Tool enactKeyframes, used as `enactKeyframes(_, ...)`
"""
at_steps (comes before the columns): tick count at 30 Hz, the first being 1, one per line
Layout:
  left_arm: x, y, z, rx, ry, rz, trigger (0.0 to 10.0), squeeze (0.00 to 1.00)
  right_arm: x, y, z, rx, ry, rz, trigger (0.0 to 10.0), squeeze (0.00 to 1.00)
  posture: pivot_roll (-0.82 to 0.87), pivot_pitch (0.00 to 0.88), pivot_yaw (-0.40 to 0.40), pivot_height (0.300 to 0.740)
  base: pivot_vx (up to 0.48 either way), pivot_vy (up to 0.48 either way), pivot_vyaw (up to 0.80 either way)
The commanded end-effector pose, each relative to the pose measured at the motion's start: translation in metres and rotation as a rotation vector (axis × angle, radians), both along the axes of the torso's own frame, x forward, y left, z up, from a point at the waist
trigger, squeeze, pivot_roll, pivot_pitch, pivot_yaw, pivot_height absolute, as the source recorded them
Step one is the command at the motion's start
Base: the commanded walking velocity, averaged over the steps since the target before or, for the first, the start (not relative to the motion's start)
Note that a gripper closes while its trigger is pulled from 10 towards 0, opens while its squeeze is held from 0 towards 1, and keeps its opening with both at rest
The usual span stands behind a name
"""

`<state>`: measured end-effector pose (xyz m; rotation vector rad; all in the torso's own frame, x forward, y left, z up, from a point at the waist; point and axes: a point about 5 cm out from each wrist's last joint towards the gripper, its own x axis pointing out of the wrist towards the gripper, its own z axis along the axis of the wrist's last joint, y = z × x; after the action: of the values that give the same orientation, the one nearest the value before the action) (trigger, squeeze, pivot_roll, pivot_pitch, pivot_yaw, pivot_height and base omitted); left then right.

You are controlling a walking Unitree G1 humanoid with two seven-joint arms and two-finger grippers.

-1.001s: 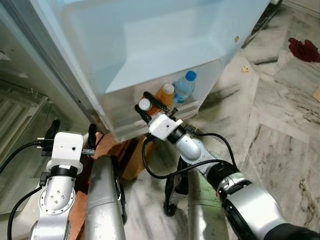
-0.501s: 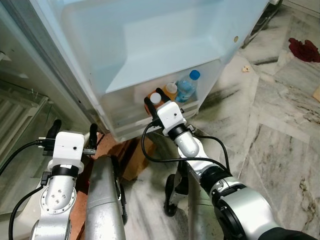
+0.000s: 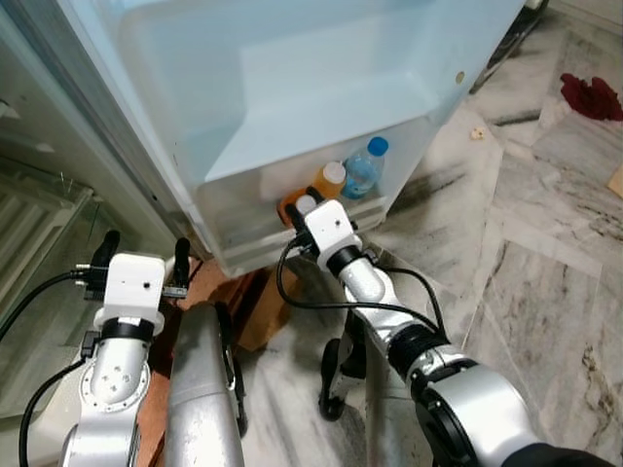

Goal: Restocking fridge

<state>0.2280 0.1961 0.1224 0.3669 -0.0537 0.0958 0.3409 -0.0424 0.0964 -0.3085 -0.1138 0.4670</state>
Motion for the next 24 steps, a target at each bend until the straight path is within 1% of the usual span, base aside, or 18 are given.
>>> enactKeyframes(1,-0.002,0.000,-0.007,-0.004,0.033,0.007,10.0,0.00,-0.009,-0.020,-0.036,-0.058,0.194,-0.082,10.0,0.00,0.17,0.313,-0.069,0.546,0.000,0.000,0.00)
enactKeyframes(6,0.000,-0.001,-0.007,-0.004,0.030,0.007,10.0,0.00,-0.008,-0.025,-0.038,-0.018,0.239,-0.105,10.0,0.00,0.17,0.305,-0.071,0.546,0.000,0.000,0.00)
enactKeyframes(8,0.001,-0.001,-0.007,-0.003,0.029,0.007,10.0,0.00,-0.008,-0.026,-0.038,-0.017,0.247,-0.104,10.0,0.00,0.17,0.305,-0.071,0.546,0.000,0.000,0.00)
enactKeyframes(10,0.003,-0.001,-0.007,-0.002,0.027,0.008,10.0,0.00,-0.007,-0.029,-0.042,0.003,0.306,-0.120,10.0,0.00,0.17,0.298,-0.070,0.546,0.000,0.000,0.00)
enactKeyframes(11,0.003,-0.001,-0.007,-0.001,0.026,0.008,10.0,0.00,-0.007,-0.031,-0.044,0.011,0.324,-0.133,10.0,0.69,0.17,0.297,-0.070,0.546,0.000,0.000,0.00)
enactKeyframes(12,0.004,-0.001,-0.007,-0.001,0.026,0.008,10.0,0.00,-0.007,-0.032,-0.044,0.016,0.334,-0.141,10.0,0.69,0.17,0.296,-0.070,0.546,0.000,0.000,0.00)
enactKeyframes(13,0.005,-0.001,-0.007,-0.002,0.024,0.008,10.0,0.00,-0.007,-0.032,-0.045,0.026,0.354,-0.139,10.0,1.00,0.16,0.293,-0.069,0.546,0.000,0.000,0.00)
enactKeyframes(17,0.006,-0.001,-0.008,-0.003,0.024,0.008,10.0,0.00,-0.006,-0.031,-0.043,0.026,0.345,-0.126,10.0,1.00,0.16,0.289,-0.068,0.546,0.000,0.000,0.00)
enactKeyframes(22,0.009,-0.002,-0.009,-0.006,0.023,0.009,10.0,0.00,-0.002,-0.024,-0.030,0.020,0.252,-0.053,10.0,1.00,0.16,0.278,-0.068,0.546,0.000,0.000,0.00)
enactKeyframes(24,0.009,-0.002,-0.009,-0.006,0.023,0.010,10.0,0.00,-0.002,-0.023,-0.027,0.023,0.233,-0.036,10.0,1.00,0.16,0.277,-0.068,0.546,0.000,0.000,0.00)
